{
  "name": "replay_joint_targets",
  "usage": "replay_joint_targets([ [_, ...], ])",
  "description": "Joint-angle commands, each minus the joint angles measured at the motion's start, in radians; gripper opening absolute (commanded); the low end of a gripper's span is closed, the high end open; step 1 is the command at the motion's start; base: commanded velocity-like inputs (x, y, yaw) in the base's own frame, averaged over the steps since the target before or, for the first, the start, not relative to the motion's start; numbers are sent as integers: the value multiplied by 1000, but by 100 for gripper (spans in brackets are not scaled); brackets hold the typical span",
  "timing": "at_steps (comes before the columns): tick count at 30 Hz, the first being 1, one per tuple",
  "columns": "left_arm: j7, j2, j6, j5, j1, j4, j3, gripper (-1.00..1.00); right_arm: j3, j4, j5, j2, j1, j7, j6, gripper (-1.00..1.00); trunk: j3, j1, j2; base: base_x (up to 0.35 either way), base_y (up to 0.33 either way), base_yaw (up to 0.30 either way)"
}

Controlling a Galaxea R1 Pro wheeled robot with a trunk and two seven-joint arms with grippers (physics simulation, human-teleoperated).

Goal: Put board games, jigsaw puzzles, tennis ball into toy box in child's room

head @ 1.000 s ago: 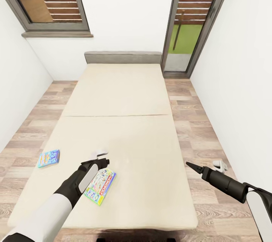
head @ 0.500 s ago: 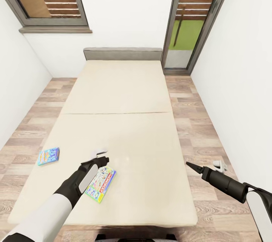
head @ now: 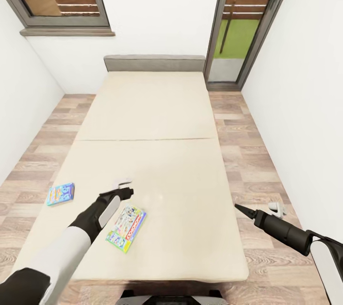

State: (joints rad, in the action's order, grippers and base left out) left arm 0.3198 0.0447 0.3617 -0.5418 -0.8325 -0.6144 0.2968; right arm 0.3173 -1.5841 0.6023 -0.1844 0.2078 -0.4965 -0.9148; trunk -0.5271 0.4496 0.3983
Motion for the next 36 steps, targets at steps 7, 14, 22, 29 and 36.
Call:
replay_joint_targets([
  [7,-32,3,-1,-8,-38,51,6,100,1,0,-3,0,1,-5,-6,100,-13,0,2,0,0,0],
  [14,-36,0,-1,-7,-43,56,6,100,2,0,-3,0,1,-5,-6,100,-24,0,2,0,0,0],
  [22,-37,3,16,-10,-74,57,9,100,2,0,-3,0,1,-5,-6,100,-38,0,2,0,0,0],
  [29,-38,5,41,-10,-98,58,10,100,2,0,-3,0,1,-5,-6,100,-49,0,2,0,0,0],
  [36,-38,4,51,-8,-108,58,10,100,2,0,-4,-1,1,-5,-6,100,-61,0,2,0,0,0],
])
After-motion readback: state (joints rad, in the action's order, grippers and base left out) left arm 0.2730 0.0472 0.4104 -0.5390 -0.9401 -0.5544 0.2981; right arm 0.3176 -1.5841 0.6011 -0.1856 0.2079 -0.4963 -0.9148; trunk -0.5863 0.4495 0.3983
